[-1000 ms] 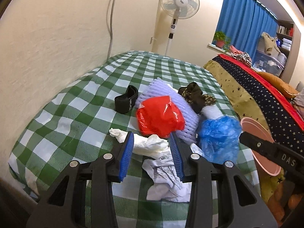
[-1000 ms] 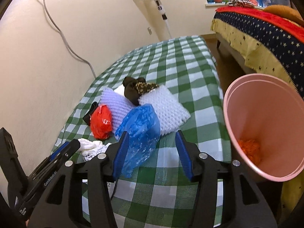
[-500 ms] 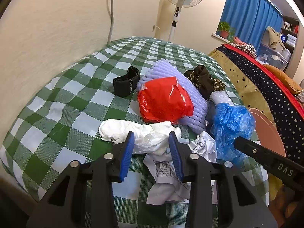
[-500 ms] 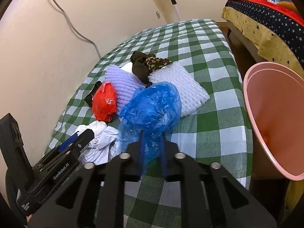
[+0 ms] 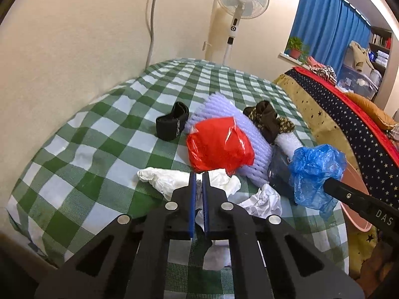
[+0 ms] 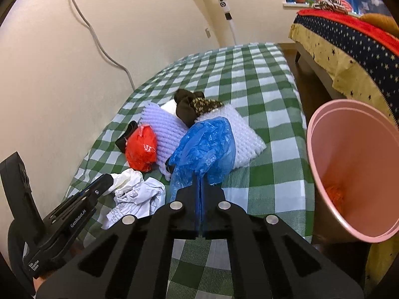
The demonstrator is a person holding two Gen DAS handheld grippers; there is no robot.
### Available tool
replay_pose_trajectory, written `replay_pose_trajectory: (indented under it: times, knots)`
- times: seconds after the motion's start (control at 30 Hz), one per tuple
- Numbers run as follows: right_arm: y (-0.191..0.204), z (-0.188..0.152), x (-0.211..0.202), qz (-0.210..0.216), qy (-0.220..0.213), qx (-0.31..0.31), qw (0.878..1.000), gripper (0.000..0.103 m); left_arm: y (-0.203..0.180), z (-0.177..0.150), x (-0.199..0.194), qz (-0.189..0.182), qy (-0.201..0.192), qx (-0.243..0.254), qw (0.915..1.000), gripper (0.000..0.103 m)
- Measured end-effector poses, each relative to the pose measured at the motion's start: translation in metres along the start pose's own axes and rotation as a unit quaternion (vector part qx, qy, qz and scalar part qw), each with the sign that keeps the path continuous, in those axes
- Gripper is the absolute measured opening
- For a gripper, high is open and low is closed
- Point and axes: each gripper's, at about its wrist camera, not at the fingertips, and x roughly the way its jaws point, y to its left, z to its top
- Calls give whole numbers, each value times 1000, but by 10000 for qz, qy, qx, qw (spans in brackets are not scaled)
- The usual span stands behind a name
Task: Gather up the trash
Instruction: 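Grasp the white tissue with the left tool while the right tool grasps the blue bag, then carry the tissue and blue bag with both tools over the pink bin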
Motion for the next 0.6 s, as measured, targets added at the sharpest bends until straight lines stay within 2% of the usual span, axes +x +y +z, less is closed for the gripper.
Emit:
replay_pose_trajectory:
  times: [0.6]
  knots:
    - [-6,4,-40,-131,-401,48,9991,1,-7,13,-31,-37,-464,168,9988,4]
